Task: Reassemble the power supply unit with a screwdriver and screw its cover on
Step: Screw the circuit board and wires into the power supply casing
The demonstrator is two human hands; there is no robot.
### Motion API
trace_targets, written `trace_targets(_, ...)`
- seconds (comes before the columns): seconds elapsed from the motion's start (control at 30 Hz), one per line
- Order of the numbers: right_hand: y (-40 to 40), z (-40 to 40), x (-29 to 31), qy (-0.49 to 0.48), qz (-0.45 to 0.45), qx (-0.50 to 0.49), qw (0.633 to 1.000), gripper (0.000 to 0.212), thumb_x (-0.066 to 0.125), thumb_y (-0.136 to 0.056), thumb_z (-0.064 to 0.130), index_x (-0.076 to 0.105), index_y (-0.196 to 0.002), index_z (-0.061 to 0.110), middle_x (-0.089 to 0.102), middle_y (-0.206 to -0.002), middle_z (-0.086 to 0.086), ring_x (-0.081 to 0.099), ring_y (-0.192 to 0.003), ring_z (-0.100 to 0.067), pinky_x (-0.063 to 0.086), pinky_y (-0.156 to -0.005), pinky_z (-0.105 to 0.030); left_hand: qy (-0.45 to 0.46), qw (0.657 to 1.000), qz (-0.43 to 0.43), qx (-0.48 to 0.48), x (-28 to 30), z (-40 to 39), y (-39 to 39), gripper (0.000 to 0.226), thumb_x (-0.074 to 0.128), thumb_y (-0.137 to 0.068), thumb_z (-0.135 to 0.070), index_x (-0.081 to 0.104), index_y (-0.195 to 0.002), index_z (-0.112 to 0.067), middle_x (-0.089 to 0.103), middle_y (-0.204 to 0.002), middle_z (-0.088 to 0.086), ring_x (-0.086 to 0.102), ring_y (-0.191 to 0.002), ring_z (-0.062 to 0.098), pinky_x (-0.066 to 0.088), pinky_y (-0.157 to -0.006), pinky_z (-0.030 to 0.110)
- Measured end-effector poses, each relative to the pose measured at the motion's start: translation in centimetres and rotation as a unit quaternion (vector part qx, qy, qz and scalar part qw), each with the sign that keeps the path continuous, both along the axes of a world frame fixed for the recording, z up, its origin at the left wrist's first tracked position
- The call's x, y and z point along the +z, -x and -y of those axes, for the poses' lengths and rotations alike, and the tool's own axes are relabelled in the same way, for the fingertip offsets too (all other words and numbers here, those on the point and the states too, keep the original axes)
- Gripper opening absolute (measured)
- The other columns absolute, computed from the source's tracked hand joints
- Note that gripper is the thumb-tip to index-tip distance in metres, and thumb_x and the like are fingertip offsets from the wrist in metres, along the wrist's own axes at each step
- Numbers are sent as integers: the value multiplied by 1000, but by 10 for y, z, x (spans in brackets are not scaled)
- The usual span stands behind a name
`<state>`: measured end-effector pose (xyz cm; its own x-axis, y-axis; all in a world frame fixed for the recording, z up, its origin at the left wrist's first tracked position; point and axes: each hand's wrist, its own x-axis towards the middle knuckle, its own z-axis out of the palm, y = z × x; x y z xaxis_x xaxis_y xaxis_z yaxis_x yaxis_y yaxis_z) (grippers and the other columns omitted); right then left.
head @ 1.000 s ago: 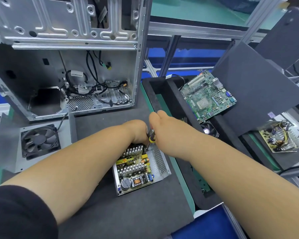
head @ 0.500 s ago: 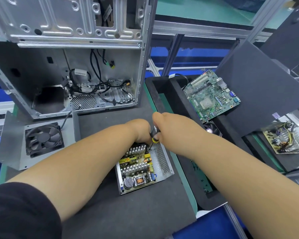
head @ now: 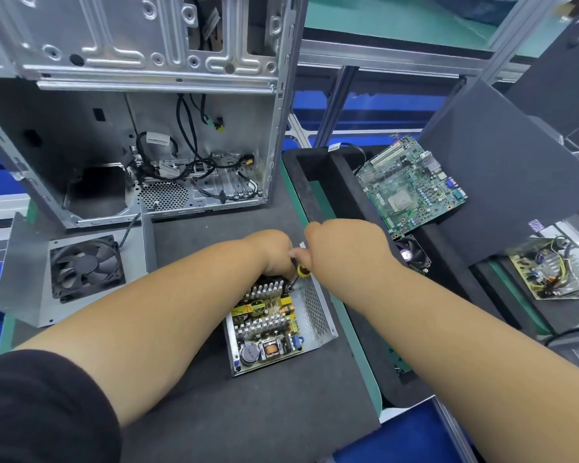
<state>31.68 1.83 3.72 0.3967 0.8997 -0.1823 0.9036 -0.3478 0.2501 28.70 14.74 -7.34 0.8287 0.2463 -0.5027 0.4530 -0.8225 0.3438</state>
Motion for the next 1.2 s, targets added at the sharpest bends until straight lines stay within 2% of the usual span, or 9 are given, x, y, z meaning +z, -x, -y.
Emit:
trace_targets(0.1,4,3,-8,-4,16,-13,1000,48,25,-102,55,56,-98,19,43,-71,1,46,-68,-24,24,-50,-26,3,1000,-2,4,1,-2,0,12,64,-84,-23,60,-81,-12,59,-90,10,53,-83,28,52,-89,43)
trace_targets(0.27,2,5,3,7,-143,2,990,24,50,-97,26,29,-93,16,46,-93,-6,45,-70,-25,29,-55,-34,-17,1000,-6,-16,1,1,-1,26,65,-82,-28,70,-102,-11,68,-102,10,61,-94,31,53,-89,41)
trace_targets(0.37,1,1,4,13,-74,-7,997,18,52,-99,30,42,-96,16,56,-96,-7,49,-75,-26,34,-60,-33,-25,1000,-8,-15,0,1,-1,34,71,-79,-37,72,-103,-14,68,-103,10,62,-97,30,53,-88,40)
trace_targets(0.47,3,-2,-1,45,10,-45,998,42,35,-102,51,61,-97,19,59,-90,-3,47,-73,-25,35,-59,-30,-8,1000,-5,11,0,0,1,28,70,-78,-32,70,-95,-10,67,-97,11,59,-87,29,53,-84,39)
trace_targets(0.57,6,-1,-2,24,-11,-24,999,37,31,-102,52,48,-94,20,51,-86,-2,47,-73,-26,30,-54,-31,3,1000,-4,-1,2,0,2,18,62,-85,-24,65,-90,-7,63,-96,12,57,-90,31,52,-90,43)
trace_targets(0.7,4,1,4,15,-145,48,988,24,50,-95,21,27,-99,18,46,-98,-8,48,-78,-29,30,-63,-35,2,1000,19,-18,5,2,2,30,60,-86,-27,66,-111,-10,66,-111,13,60,-103,33,52,-91,43)
trace_targets(0.9,1,2,-1,14,17,-8,1000,34,38,-101,51,50,-101,19,56,-89,-3,46,-73,-25,29,-54,-29,-29,999,-21,-25,3,2,1,22,61,-84,-30,67,-92,-11,63,-94,11,60,-89,31,54,-87,42)
trace_targets(1.1,1,5,2,9,-141,21,990,22,45,-100,27,26,-96,16,51,-100,-10,42,-71,-27,29,-59,-34,-18,999,-5,-28,4,2,1,28,59,-86,-27,67,-107,-11,67,-109,13,61,-100,33,52,-91,44)
trace_targets(1.2,1,2,1,12,-44,21,999,24,45,-102,36,32,-94,17,57,-91,-6,42,-66,-25,27,-50,-32,-28,999,-15,-34,3,2,1,28,61,-84,-30,68,-102,-10,66,-102,12,61,-96,33,53,-85,40)
